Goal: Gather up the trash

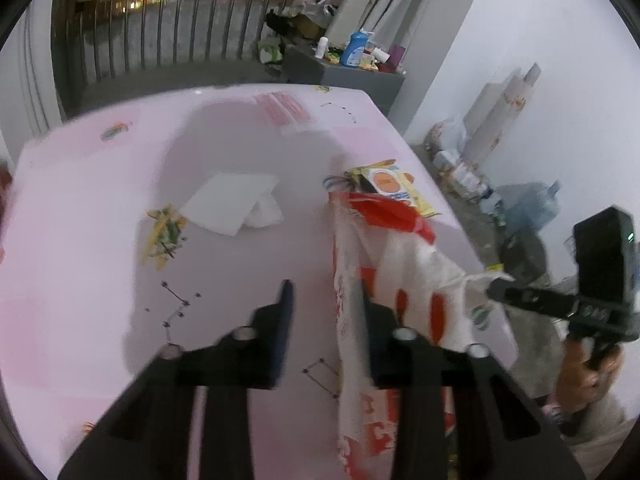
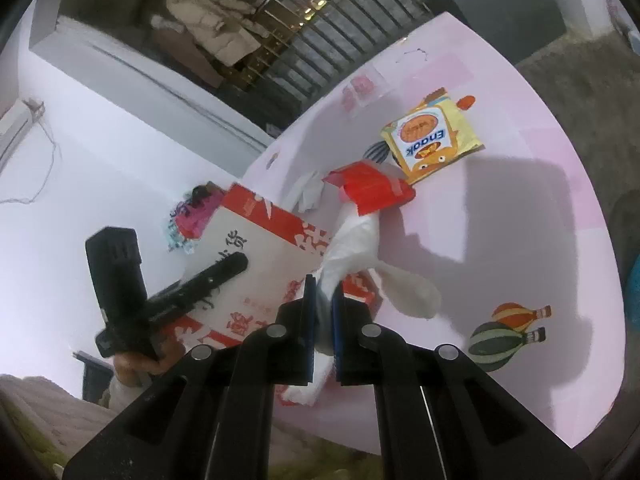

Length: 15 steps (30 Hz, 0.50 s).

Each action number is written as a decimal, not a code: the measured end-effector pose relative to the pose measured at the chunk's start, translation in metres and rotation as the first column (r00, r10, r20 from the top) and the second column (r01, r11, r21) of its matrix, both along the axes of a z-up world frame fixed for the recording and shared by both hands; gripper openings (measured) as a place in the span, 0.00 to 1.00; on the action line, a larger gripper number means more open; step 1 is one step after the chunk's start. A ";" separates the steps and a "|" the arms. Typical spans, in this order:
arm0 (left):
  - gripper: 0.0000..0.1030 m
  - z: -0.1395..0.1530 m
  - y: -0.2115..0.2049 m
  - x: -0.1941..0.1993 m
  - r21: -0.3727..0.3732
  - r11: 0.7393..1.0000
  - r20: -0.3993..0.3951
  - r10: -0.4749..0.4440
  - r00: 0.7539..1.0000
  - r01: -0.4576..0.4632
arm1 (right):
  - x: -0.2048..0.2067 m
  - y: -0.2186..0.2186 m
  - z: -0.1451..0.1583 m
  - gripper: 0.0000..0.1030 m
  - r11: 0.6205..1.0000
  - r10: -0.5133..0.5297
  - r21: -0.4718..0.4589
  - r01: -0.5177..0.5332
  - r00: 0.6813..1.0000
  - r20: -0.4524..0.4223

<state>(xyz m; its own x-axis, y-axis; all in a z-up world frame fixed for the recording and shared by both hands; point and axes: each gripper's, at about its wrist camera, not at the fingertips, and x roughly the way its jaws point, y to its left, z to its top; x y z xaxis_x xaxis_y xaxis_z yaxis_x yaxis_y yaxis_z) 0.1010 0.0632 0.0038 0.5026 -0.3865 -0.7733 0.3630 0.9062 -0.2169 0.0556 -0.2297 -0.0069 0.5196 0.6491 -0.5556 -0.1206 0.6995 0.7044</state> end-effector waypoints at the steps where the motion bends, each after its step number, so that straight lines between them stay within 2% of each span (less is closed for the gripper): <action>1: 0.09 -0.001 -0.001 -0.001 0.011 1.000 0.004 -0.003 1.000 0.003 | 0.000 -0.001 0.000 0.05 1.000 -0.005 0.004 0.005 1.000 -0.001; 2: 0.05 0.000 -0.001 -0.001 0.019 1.000 0.010 -0.004 1.000 0.004 | 0.002 -0.001 -0.002 0.05 1.000 -0.008 0.003 0.008 1.000 0.001; 5: 0.02 0.006 0.004 -0.005 0.035 0.999 0.036 0.004 0.999 -0.005 | -0.001 -0.005 0.004 0.05 1.000 -0.021 0.000 0.021 1.000 0.016; 9: 0.01 0.016 0.016 -0.012 0.107 0.993 0.083 0.033 0.996 -0.042 | -0.006 -0.012 0.008 0.05 0.999 -0.038 -0.009 0.038 0.999 0.024; 12: 0.01 0.017 0.025 -0.012 0.134 0.989 0.086 0.057 0.995 -0.068 | -0.009 -0.015 0.003 0.05 0.999 -0.035 -0.034 0.035 0.999 0.004; 15: 0.01 0.008 0.032 -0.010 0.122 0.989 0.051 0.082 0.995 -0.087 | -0.009 -0.010 -0.006 0.08 0.994 -0.005 -0.113 0.000 0.999 -0.052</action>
